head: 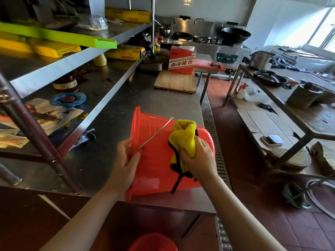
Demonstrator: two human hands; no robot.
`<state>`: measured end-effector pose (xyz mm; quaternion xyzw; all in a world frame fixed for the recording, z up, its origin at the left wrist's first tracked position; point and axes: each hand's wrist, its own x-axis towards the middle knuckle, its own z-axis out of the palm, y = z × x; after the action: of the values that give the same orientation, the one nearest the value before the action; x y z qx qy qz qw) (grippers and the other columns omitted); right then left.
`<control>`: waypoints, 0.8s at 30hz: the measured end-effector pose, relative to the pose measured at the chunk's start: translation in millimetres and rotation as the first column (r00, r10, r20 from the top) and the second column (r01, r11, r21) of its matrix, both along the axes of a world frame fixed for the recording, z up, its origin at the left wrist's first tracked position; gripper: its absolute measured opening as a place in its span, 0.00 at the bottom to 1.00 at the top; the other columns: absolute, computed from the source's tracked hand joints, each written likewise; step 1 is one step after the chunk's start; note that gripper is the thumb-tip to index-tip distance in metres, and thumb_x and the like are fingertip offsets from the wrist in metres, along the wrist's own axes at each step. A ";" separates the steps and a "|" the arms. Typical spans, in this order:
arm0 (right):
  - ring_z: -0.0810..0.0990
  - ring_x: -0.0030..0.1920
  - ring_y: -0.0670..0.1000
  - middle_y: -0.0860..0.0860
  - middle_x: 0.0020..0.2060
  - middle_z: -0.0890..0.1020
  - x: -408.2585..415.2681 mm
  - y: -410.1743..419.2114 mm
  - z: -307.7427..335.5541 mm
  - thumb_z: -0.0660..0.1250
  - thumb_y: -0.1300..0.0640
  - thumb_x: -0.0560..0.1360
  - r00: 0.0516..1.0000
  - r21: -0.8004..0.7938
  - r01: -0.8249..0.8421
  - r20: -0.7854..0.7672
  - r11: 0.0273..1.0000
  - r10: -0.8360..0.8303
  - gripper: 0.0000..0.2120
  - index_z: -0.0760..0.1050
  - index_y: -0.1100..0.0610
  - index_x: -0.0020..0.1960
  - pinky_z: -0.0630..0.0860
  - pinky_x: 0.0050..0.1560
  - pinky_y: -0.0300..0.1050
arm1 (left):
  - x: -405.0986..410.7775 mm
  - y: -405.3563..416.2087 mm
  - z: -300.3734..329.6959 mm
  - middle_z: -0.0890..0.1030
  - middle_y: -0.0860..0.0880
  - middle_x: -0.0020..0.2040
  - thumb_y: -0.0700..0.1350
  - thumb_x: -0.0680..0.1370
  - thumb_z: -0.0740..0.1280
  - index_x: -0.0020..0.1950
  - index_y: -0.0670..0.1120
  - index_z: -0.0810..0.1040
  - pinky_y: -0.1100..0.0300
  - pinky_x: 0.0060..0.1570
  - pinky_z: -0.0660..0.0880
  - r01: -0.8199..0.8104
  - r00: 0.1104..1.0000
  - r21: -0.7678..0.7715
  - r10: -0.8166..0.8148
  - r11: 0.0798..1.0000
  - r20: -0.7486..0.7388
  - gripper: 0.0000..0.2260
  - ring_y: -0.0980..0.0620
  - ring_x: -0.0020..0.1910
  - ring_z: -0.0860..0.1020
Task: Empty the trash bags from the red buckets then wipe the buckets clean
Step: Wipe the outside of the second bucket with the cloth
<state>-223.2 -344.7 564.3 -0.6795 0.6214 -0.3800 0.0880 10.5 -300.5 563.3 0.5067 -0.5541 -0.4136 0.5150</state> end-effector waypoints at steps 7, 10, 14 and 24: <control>0.77 0.48 0.54 0.49 0.43 0.80 6.6 1.0 -7.3 0.63 0.39 0.68 0.998 -0.064 0.048 -0.023 0.997 -0.050 0.19 0.73 0.54 0.47 0.74 0.50 0.53 | 4.3 -18.7 7.9 0.74 0.52 0.62 0.51 0.76 0.71 0.67 0.49 0.62 0.67 0.52 0.75 -0.067 0.992 -0.039 0.070 0.997 0.101 0.25 0.68 0.54 0.77; 0.77 0.48 0.55 0.49 0.43 0.80 6.1 4.0 -9.7 0.64 0.40 0.68 0.998 -0.076 0.050 -0.023 0.996 -0.052 0.19 0.73 0.55 0.47 0.74 0.50 0.53 | 6.2 -36.0 13.9 0.60 0.55 0.74 0.62 0.72 0.70 0.77 0.52 0.55 0.66 0.67 0.62 -0.072 0.945 -0.110 0.103 0.991 0.310 0.40 0.65 0.70 0.63; 0.77 0.47 0.55 0.49 0.43 0.79 6.3 4.4 -12.6 0.64 0.39 0.68 0.997 -0.079 0.065 -0.028 0.995 -0.068 0.20 0.73 0.55 0.48 0.74 0.50 0.54 | -0.7 -50.8 20.2 0.45 0.52 0.81 0.65 0.72 0.71 0.81 0.52 0.44 0.60 0.74 0.47 0.018 0.890 -0.150 0.052 0.989 0.454 0.49 0.60 0.78 0.45; 0.72 0.63 0.52 0.49 0.59 0.78 30.4 4.8 -10.3 0.52 0.33 0.77 1.000 -0.060 -0.005 0.012 0.998 0.006 0.31 0.75 0.55 0.64 0.64 0.69 0.54 | -3.9 -49.1 12.3 0.47 0.58 0.81 0.61 0.81 0.57 0.81 0.53 0.45 0.59 0.76 0.49 -0.013 0.939 -0.162 0.067 0.987 0.338 0.34 0.65 0.78 0.47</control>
<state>-192.8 -339.9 554.0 -0.6812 0.6073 -0.4023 0.0722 6.6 -349.6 575.6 0.5400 -0.6556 -0.2636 0.4573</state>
